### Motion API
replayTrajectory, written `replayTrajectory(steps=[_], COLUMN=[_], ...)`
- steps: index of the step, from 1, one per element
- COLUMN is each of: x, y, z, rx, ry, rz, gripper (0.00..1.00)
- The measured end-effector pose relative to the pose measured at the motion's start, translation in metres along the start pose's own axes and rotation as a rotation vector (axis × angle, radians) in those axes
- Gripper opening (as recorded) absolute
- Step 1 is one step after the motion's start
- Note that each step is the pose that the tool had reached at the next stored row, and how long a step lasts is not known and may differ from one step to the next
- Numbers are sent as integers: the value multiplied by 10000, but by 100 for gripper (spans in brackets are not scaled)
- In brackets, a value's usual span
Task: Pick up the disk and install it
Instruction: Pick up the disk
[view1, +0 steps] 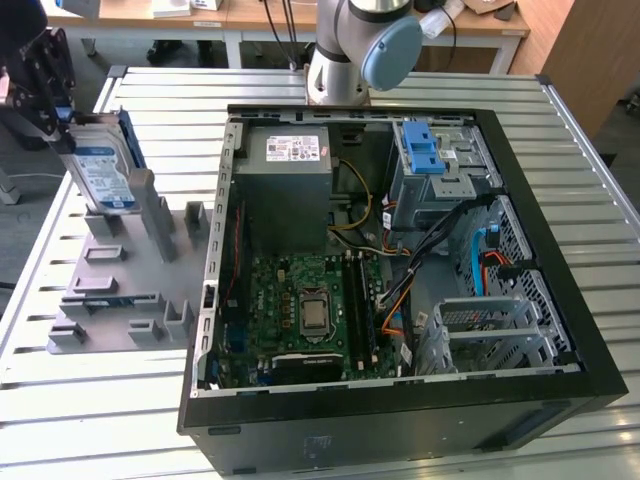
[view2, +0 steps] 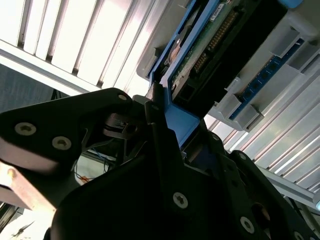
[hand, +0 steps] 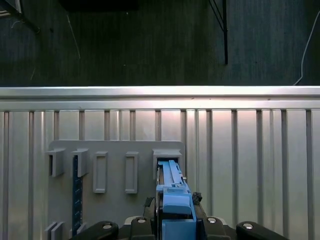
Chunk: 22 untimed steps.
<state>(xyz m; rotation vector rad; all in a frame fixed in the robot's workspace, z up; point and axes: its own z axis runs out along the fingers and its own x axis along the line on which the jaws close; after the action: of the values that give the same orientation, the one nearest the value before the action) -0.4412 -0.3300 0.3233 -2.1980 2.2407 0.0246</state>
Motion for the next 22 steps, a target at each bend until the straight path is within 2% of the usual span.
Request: replayTrajectory(steps=[15, 22], x=[-3, -5], y=[2, 3], z=[-255, -346], rx=[0, 1], ry=[3, 2], rz=[0, 0], gripper=[36, 36])
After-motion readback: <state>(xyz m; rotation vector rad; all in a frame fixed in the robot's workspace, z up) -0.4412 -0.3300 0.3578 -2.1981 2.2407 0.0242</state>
